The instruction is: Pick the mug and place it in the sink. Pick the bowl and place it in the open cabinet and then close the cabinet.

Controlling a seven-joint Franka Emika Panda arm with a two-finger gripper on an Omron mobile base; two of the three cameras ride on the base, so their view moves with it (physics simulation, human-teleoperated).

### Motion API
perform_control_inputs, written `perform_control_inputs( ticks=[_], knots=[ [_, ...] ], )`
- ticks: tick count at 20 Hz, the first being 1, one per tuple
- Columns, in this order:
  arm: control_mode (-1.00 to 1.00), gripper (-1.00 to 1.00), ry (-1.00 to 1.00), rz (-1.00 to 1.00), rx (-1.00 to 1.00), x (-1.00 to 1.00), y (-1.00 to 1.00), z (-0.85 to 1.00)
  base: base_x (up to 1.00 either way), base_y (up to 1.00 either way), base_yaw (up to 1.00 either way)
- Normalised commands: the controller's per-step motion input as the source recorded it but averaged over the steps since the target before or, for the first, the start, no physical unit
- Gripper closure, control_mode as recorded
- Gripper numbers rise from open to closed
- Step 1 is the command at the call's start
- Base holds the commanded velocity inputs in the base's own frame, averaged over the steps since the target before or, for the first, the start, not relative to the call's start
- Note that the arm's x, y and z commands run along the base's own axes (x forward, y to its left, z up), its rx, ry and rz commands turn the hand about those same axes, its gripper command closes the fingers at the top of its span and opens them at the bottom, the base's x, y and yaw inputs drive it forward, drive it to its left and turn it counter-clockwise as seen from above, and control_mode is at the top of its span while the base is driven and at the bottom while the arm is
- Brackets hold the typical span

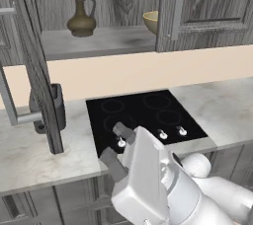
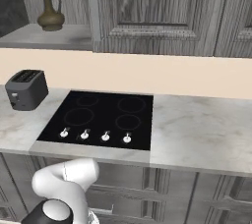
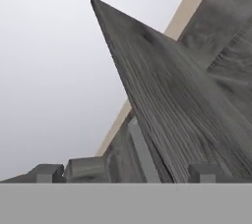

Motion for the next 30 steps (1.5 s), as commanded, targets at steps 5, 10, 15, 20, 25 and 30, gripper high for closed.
perform_control_inputs(
  ticks=[5,10,15,20,25,30],
  knots=[
    [-1.0,-1.0,0.3,-0.09,0.16,-0.96,0.2,0.0,0.0,0.0,0.0],
    [-1.0,-1.0,0.23,-0.12,0.26,-0.82,0.25,0.04,0.0,0.0,0.0],
    [-1.0,-1.0,0.26,-0.16,0.34,-0.83,0.24,0.05,0.0,0.0,0.0],
    [-1.0,-1.0,0.25,-0.16,0.34,-0.77,0.37,0.01,0.0,0.0,0.0],
    [-1.0,-1.0,0.09,-0.17,0.19,-0.85,0.39,0.0,0.0,0.0,0.0],
    [-1.0,-1.0,0.04,-0.18,0.18,-0.99,0.07,-0.01,0.0,0.0,0.0]
  ],
)
